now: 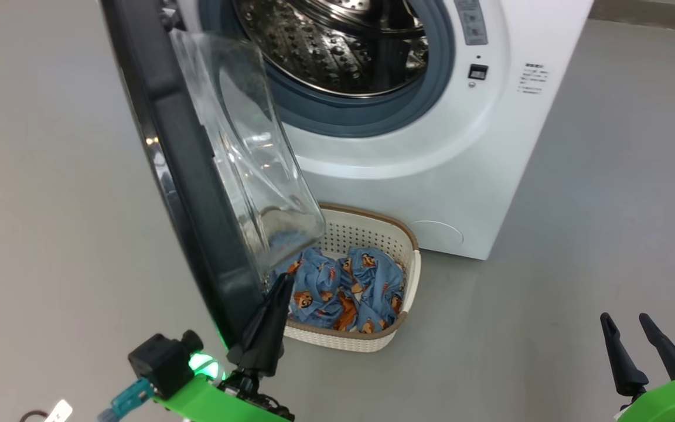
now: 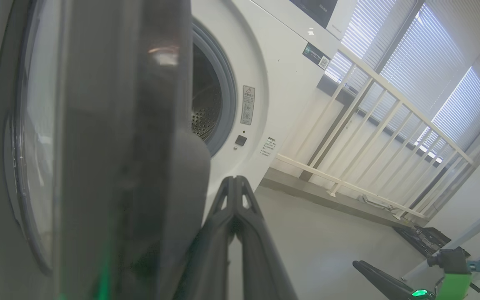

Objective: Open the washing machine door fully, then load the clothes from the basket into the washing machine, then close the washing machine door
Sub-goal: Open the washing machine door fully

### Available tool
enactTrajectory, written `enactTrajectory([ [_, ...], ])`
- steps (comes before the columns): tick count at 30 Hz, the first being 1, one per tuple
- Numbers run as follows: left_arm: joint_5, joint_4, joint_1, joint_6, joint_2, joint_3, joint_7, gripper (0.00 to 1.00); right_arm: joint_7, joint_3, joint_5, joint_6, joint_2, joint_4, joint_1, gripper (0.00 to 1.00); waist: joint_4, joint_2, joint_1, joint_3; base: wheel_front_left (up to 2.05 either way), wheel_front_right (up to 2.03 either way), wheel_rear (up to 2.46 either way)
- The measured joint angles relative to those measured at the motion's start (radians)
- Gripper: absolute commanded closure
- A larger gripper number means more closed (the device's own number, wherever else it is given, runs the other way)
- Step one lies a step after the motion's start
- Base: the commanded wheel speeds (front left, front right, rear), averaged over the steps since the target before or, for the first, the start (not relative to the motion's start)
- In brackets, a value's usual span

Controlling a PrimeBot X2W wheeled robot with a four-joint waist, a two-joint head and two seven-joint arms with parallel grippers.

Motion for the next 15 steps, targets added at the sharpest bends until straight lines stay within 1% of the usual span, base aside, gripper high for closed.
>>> enactTrajectory([
  [4, 0.018, -0.010, 0.017, 0.000, 0.004, 0.015, 0.000, 1.00, 0.000, 0.000, 0.000, 0.000, 0.000, -0.001, 0.000, 0.00, 0.016, 0.0000, 0.0000, -0.002, 0.00, 0.00, 0.00],
  [8, 0.030, -0.031, 0.052, 0.001, 0.016, 0.053, 0.000, 1.00, 0.000, 0.001, 0.000, 0.000, 0.000, -0.002, 0.000, 0.00, 0.037, 0.0000, 0.0000, -0.006, 0.00, 0.00, 0.00],
  [15, 0.039, -0.053, 0.101, 0.028, 0.034, 0.130, 0.000, 1.00, 0.000, 0.003, 0.000, 0.000, 0.000, -0.002, 0.001, 0.00, 0.064, 0.0000, 0.0000, -0.012, 0.00, 0.00, 0.00],
])
